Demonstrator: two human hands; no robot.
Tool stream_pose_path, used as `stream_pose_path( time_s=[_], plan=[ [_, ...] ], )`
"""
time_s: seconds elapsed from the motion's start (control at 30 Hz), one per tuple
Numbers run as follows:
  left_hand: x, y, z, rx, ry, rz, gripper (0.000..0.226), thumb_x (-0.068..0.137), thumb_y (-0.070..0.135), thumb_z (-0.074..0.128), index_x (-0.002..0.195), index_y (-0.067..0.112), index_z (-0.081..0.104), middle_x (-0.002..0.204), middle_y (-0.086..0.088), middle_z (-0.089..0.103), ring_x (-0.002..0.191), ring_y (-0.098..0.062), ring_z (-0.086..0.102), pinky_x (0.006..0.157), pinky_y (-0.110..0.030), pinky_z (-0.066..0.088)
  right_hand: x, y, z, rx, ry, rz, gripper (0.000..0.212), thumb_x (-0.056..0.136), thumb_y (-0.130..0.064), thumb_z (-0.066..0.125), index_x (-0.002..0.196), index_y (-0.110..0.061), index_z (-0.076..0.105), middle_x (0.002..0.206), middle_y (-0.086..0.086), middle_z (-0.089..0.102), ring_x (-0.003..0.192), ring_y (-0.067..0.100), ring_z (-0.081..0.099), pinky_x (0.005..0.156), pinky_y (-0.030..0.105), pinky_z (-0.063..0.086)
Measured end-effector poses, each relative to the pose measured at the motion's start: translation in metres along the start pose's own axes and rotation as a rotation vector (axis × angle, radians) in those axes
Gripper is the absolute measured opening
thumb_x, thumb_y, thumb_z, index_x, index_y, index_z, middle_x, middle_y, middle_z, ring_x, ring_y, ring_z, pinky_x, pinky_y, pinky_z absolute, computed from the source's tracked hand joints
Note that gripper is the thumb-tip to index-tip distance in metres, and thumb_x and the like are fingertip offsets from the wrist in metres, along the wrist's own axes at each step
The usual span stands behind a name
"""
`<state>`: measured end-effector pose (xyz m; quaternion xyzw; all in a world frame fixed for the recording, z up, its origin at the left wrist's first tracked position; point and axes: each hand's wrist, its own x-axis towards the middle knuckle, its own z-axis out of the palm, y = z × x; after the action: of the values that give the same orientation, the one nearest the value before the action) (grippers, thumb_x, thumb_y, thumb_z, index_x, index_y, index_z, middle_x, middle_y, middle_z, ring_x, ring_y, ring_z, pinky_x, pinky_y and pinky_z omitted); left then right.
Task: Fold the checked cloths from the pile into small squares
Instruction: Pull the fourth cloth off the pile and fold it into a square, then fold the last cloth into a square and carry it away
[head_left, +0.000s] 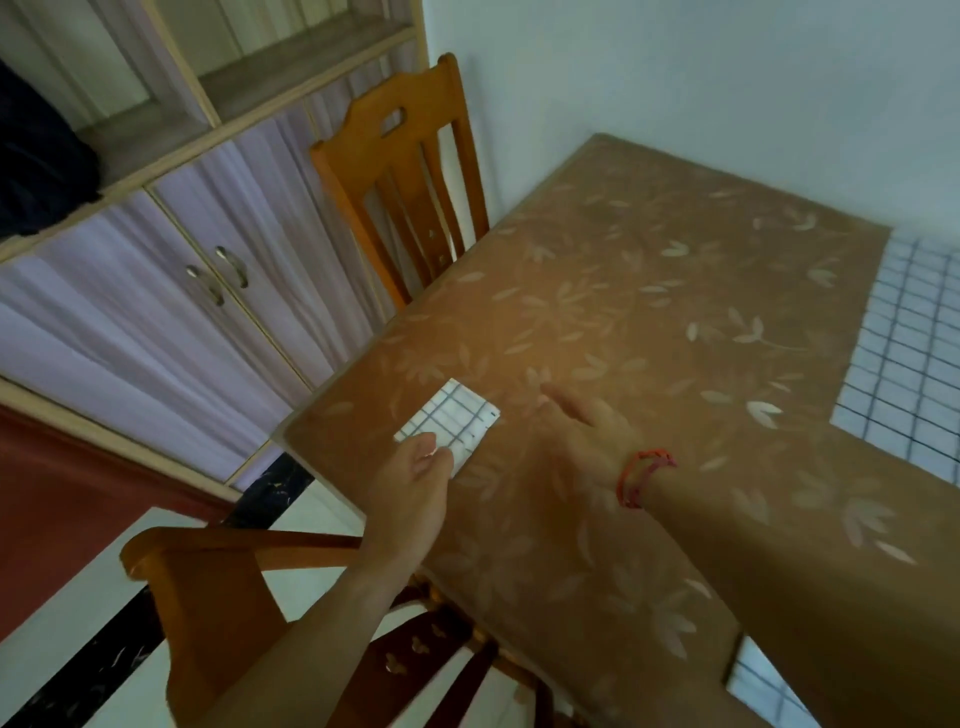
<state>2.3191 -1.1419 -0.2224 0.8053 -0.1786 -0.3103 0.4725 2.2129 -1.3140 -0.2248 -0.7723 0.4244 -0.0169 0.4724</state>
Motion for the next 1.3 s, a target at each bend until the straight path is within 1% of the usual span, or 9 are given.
stream_pose_path(
  time_s=[0.07,0.1,0.17,0.3,0.5,0.7,0.97,1.2,1.3],
  plan=[
    [-0.009,0.011,0.007,0.095,-0.03,0.09,0.026,0.101,0.028,0.048,0.125,0.03,0.055,0.115,0.016,0.056,0.11,-0.004,0.053,0.088,-0.019,0.044,-0.026,0.01,-0.018,0.012,0.055,0.001,0.034,0.098,-0.044,0.043,0.129,-0.034,0.052,0.116,-0.014,0.06,0.1,0.002,0.059,0.083,0.009,0.038],
    [-0.014,0.016,0.011,0.151,-0.041,0.148,0.021,0.1,0.028,0.049,0.118,0.037,0.055,0.111,0.02,0.056,0.107,-0.002,0.053,0.087,-0.016,0.043,-0.037,0.018,-0.027,-0.016,0.076,-0.009,0.037,0.097,-0.045,0.043,0.131,-0.032,0.052,0.119,-0.012,0.061,0.104,0.004,0.059,0.084,0.01,0.036],
    [-0.024,0.03,0.02,0.254,-0.061,0.253,0.015,0.1,0.03,0.049,0.101,0.045,0.051,0.101,0.025,0.053,0.098,0.0,0.054,0.076,-0.01,0.041,-0.064,0.029,-0.048,-0.062,0.127,-0.022,0.044,0.097,-0.046,0.043,0.137,-0.03,0.048,0.128,-0.003,0.06,0.115,0.013,0.056,0.09,0.019,0.038],
    [-0.047,0.052,0.041,0.493,-0.147,0.384,0.044,0.099,0.042,0.047,0.139,0.026,0.044,0.139,0.011,0.041,0.131,-0.009,0.037,0.102,-0.025,0.033,-0.109,0.049,-0.086,-0.132,0.195,-0.037,0.047,0.097,-0.05,0.041,0.14,-0.031,0.043,0.134,-0.002,0.055,0.123,0.015,0.05,0.101,0.031,0.041],
    [-0.084,0.085,0.088,0.769,-0.249,0.64,0.06,0.095,0.055,0.038,0.142,0.019,0.042,0.154,-0.002,0.029,0.137,-0.017,0.032,0.11,-0.035,0.032,-0.185,0.081,-0.137,-0.344,0.33,-0.007,0.05,0.096,-0.053,0.037,0.141,-0.031,0.038,0.139,-0.001,0.049,0.127,0.02,0.043,0.105,0.038,0.037],
    [-0.126,0.118,0.145,0.81,-0.393,0.768,0.058,0.1,0.045,0.041,0.149,0.016,0.032,0.159,-0.004,0.017,0.145,-0.021,0.016,0.115,-0.035,0.021,-0.256,0.127,-0.178,-0.492,0.449,0.123,0.057,0.096,-0.057,0.033,0.145,-0.029,0.033,0.145,0.0,0.04,0.131,0.022,0.039,0.106,0.043,0.036],
    [-0.158,0.133,0.205,0.861,-0.506,0.987,0.066,0.091,0.057,0.025,0.143,0.019,0.039,0.149,-0.003,0.03,0.135,-0.022,0.032,0.104,-0.035,0.034,-0.322,0.179,-0.211,-0.52,0.55,0.295,0.055,0.095,-0.056,0.034,0.143,-0.031,0.031,0.149,0.003,0.035,0.13,0.027,0.039,0.107,0.044,0.033],
    [-0.161,0.133,0.247,0.924,-0.547,1.007,0.066,0.089,0.061,0.02,0.137,0.022,0.041,0.149,-0.001,0.028,0.135,-0.02,0.031,0.106,-0.039,0.037,-0.334,0.202,-0.23,-0.491,0.589,0.359,0.054,0.094,-0.055,0.033,0.144,-0.035,0.029,0.147,0.0,0.034,0.13,0.026,0.038,0.106,0.041,0.03],
    [-0.16,0.135,0.265,0.932,-0.582,0.985,0.059,0.096,0.056,0.031,0.145,0.024,0.034,0.155,-0.004,0.023,0.141,-0.022,0.024,0.111,-0.038,0.029,-0.328,0.213,-0.235,-0.489,0.578,0.371,0.055,0.094,-0.056,0.031,0.144,-0.035,0.027,0.148,-0.001,0.033,0.129,0.026,0.038,0.107,0.041,0.031]
  ],
)
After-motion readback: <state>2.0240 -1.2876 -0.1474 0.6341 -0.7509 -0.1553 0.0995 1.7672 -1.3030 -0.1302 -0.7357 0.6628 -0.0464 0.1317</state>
